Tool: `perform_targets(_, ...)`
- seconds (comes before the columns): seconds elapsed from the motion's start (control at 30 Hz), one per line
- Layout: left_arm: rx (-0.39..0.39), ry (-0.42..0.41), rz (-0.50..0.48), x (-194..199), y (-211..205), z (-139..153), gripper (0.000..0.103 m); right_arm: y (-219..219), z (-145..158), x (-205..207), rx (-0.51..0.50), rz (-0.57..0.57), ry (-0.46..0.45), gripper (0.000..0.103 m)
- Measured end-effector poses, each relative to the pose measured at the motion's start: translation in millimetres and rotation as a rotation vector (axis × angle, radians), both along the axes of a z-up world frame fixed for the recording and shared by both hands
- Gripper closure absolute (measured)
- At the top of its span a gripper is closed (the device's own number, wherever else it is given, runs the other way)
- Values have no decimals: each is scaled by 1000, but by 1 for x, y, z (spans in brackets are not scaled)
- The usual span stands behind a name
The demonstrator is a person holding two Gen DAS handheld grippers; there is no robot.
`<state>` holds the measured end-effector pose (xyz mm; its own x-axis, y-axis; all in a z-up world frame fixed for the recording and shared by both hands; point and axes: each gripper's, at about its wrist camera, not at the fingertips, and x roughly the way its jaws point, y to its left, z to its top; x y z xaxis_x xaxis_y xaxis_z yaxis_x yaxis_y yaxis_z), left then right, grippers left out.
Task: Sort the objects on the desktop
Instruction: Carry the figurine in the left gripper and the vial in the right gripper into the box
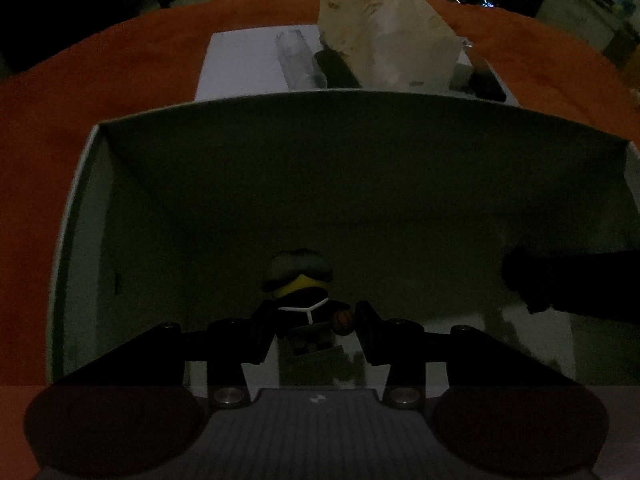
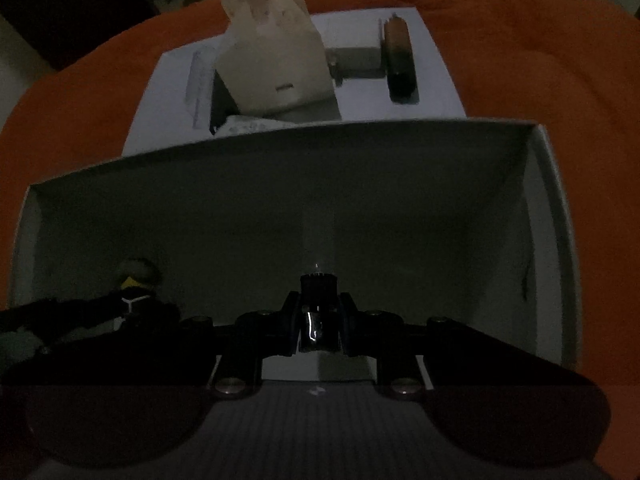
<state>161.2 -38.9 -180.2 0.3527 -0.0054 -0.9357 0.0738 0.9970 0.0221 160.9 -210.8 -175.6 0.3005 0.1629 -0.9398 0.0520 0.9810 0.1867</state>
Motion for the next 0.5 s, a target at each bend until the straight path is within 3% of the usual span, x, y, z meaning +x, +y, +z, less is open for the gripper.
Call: perform_targets(0.5, 5, 47, -9, -2, 1, -15, 65, 3, -13, -1, 0, 7, 36, 82)
